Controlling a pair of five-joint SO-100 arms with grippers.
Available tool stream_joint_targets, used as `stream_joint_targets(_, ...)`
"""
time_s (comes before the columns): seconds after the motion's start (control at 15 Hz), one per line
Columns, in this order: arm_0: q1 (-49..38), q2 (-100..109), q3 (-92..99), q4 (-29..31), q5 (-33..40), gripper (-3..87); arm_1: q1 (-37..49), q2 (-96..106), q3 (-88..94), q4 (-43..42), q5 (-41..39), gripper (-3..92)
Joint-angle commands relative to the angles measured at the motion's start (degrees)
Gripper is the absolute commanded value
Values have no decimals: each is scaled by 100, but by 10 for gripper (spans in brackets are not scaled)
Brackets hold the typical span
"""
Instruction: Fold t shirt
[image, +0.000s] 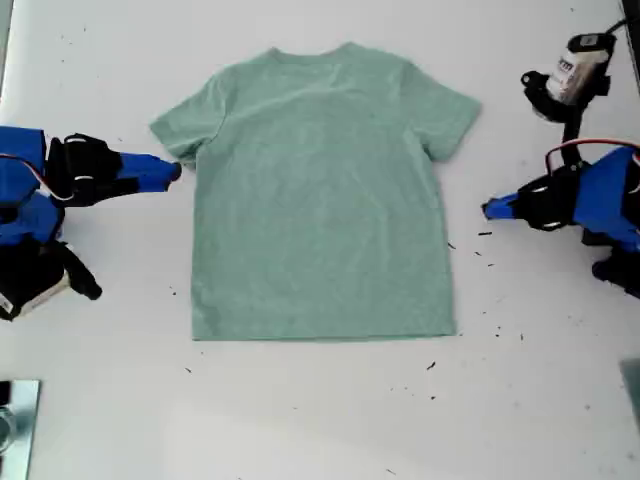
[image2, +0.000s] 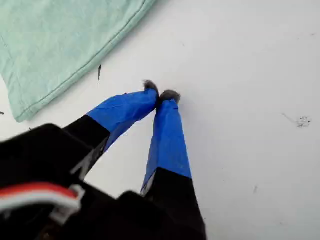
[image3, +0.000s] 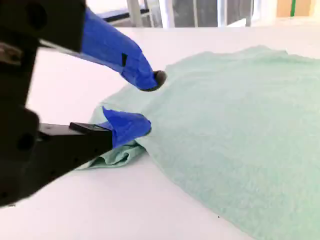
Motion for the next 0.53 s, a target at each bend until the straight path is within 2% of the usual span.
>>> stream_joint_targets(0.0, 1222, 35, -26, 26, 0, -2, -519, 62, 237, 9, 3665, 19)
stream_joint_targets(0.47, 1072, 35, -9, 18, 26, 10, -589, 62, 237, 0, 3683, 19)
